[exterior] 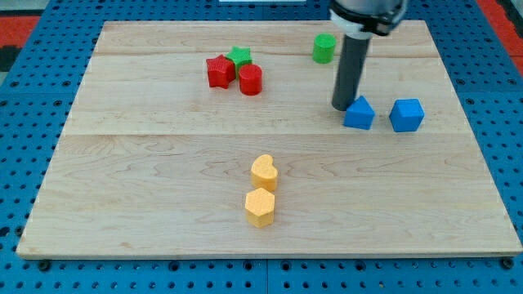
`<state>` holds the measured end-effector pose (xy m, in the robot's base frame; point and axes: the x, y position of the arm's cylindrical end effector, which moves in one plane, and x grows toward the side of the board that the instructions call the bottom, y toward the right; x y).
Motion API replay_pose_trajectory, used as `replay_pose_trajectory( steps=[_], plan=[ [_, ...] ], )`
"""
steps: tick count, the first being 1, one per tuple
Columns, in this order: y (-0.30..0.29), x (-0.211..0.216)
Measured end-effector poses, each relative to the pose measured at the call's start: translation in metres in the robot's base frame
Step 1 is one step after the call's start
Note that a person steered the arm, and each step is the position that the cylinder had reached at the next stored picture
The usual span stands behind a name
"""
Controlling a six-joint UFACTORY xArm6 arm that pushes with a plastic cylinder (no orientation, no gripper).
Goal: Move the green circle to the top center
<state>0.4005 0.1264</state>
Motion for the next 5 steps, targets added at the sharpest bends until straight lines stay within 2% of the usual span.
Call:
replay_pose_trajectory(
  steps=[5],
  plan=[
    [-0.014, 0.003]
  ],
)
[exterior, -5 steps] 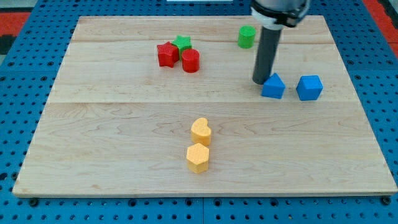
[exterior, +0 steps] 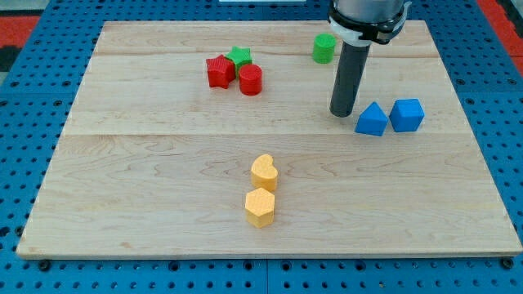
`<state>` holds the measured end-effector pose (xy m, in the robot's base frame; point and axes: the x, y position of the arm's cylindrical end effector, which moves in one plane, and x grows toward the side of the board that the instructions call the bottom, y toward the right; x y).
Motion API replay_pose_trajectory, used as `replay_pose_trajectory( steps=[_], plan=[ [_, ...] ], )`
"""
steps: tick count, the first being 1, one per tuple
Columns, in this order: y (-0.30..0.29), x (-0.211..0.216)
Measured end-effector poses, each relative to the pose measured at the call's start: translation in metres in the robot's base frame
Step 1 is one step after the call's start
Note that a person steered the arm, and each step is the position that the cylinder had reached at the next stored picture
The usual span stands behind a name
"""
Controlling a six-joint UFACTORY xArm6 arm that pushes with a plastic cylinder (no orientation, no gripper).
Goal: Move the green circle to the top center
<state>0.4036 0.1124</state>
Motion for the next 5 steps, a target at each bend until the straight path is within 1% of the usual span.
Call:
replay_pose_trajectory(
  steps=[4, 5],
  plan=[
    [0.000, -0.004],
    [-0.005, -0.033]
  ],
)
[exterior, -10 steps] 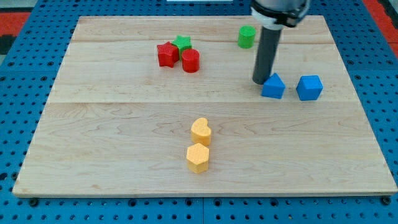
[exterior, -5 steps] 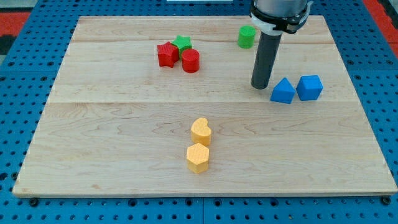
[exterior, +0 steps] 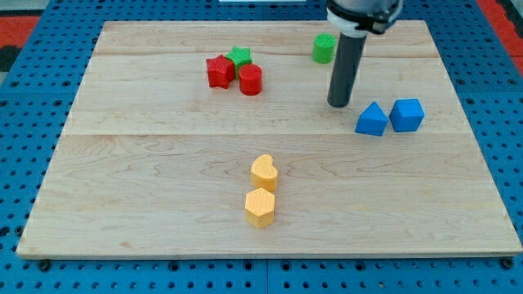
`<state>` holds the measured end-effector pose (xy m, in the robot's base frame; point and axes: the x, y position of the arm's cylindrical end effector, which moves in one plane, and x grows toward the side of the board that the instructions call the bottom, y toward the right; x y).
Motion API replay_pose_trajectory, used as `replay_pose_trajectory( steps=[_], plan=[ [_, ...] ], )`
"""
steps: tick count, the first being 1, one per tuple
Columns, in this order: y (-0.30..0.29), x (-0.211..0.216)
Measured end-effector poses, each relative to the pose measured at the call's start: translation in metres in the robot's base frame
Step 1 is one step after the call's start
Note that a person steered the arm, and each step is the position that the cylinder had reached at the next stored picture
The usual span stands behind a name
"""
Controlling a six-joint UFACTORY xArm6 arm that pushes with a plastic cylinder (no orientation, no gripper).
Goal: Move the green circle to the top center
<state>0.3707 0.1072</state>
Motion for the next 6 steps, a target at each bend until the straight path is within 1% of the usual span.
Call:
replay_pose_trajectory(
  steps=[1, 2, 3, 5, 6],
  plan=[
    [0.012, -0.008],
    [0.023, -0.046],
    [0.017, -0.077],
    [0.019, -0.091],
    [0.003, -0.104]
  ],
)
